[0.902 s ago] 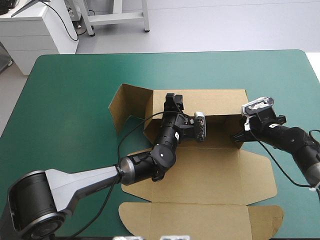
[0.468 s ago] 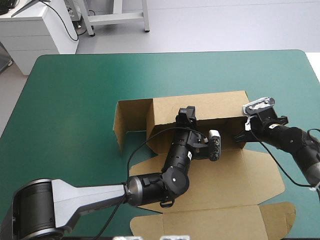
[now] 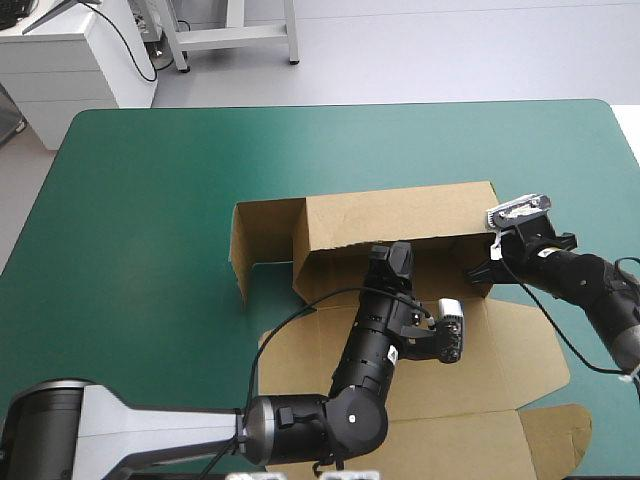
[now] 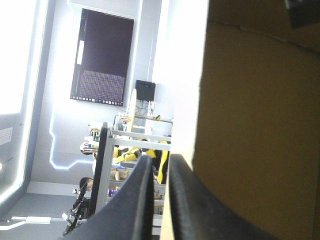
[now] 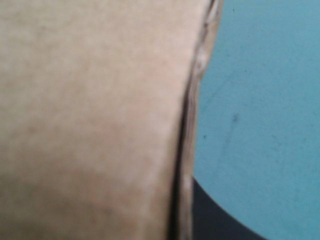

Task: Fold the box

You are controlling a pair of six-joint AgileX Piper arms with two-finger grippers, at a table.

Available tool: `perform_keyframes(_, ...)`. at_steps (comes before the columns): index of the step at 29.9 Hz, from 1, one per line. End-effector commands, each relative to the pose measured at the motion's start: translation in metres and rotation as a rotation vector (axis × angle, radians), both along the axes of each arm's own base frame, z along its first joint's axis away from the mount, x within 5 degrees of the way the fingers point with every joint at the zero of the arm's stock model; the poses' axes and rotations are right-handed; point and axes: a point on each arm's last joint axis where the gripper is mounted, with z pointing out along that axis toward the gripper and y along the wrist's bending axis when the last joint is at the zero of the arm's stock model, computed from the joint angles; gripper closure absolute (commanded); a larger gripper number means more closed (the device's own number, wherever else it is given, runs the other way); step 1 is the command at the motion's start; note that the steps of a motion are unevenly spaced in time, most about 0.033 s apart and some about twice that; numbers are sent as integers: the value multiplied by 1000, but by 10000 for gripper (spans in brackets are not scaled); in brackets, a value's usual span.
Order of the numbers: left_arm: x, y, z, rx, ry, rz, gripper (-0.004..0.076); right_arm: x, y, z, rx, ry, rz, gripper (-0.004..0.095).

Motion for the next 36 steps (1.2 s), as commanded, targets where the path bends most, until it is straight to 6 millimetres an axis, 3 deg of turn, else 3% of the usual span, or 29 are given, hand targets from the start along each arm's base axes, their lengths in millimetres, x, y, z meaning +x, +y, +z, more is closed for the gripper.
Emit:
perform_keyframes(1, -9, 19, 53, -135, -118, -1, 727, -4, 0, 9, -11, -3, 21, 907)
perform_keyframes(8, -2, 51, 88, -254, -79, 4, 726, -5, 1, 8, -1, 17, 27, 906)
perform_keyframes(11, 7, 67, 102, -346, 34, 11, 726, -4, 1, 10, 11, 15, 18, 906)
perform_keyframes(18, 39, 113, 149, -509, 103, 98, 726, 3, 2, 43, 46, 4, -6, 906)
perform_keyframes(23, 64, 144, 168, -667, 179, 141, 726, 4, -1, 67, 62, 31, -64, 906)
perform_keyframes(31, 99, 195, 173, -753, 237, 279, 724, -1, 2, 99, 120, 95, -78, 906)
perform_keyframes(36, 116, 236, 171, -825, 274, 414, 724, -6, 15, 114, 140, 143, -81, 906)
